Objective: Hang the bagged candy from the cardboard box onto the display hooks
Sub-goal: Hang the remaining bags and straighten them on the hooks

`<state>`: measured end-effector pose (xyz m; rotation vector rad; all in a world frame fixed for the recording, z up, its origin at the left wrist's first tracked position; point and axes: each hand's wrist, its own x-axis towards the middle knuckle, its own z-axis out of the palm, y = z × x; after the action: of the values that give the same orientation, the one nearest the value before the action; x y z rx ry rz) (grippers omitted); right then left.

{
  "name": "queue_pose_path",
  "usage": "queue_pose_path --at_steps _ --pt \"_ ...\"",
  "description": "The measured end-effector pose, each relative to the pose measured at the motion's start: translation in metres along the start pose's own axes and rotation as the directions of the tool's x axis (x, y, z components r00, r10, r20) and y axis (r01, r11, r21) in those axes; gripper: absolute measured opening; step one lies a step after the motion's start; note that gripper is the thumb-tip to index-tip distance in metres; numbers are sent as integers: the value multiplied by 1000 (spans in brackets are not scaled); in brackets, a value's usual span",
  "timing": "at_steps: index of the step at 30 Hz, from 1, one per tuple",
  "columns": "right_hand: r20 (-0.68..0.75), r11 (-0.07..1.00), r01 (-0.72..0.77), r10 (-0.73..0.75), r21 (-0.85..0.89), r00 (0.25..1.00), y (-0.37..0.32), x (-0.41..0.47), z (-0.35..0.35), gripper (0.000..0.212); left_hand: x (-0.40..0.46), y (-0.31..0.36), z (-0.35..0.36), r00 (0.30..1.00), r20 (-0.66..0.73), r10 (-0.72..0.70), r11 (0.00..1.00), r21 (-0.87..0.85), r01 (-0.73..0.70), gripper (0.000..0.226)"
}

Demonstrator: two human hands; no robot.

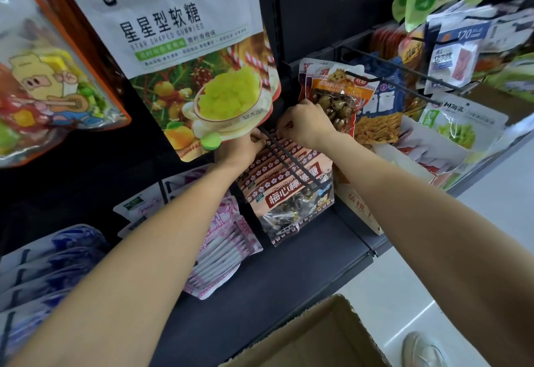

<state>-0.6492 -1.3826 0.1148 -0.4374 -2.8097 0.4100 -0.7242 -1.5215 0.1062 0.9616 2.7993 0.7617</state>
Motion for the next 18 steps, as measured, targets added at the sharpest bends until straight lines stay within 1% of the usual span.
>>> queue_pose_path --at_steps 3,7,10,12,13,15,17,18 --pt "-22 999 25 -24 42 999 0 -6 -3 23 1 -1 1 1000 -20 -17 999 -46 16 17" --pt "-44 997 59 -58 43 997 -1 -22 -14 25 -5 1 -4 999 52 -7 996 -84 12 20" --pt "-112 997 68 -63 45 992 1 -41 -25 26 -16 7 -15 997 68 -30 999 -10 31 25" --pt "-235 996 79 -66 48 970 1 -62 -31 25 -36 14 -27 994 71 -87 992 96 80 28" --pt "-323 995 82 -62 49 944 0 -76 -33 23 -51 17 -34 995 38 -87 986 146 80 27" --pt "-498 996 71 -38 48 866 -5 -108 -35 21 -89 18 -45 996 -83 24 980 198 -7 20" --pt "-597 998 46 -8 48 802 -17 -146 -37 19 -134 19 -53 972 -189 142 983 143 -116 13" --pt "-616 997 42 3 59 788 -26 -165 -37 19 -157 18 -55 954 -231 190 980 108 -169 10"
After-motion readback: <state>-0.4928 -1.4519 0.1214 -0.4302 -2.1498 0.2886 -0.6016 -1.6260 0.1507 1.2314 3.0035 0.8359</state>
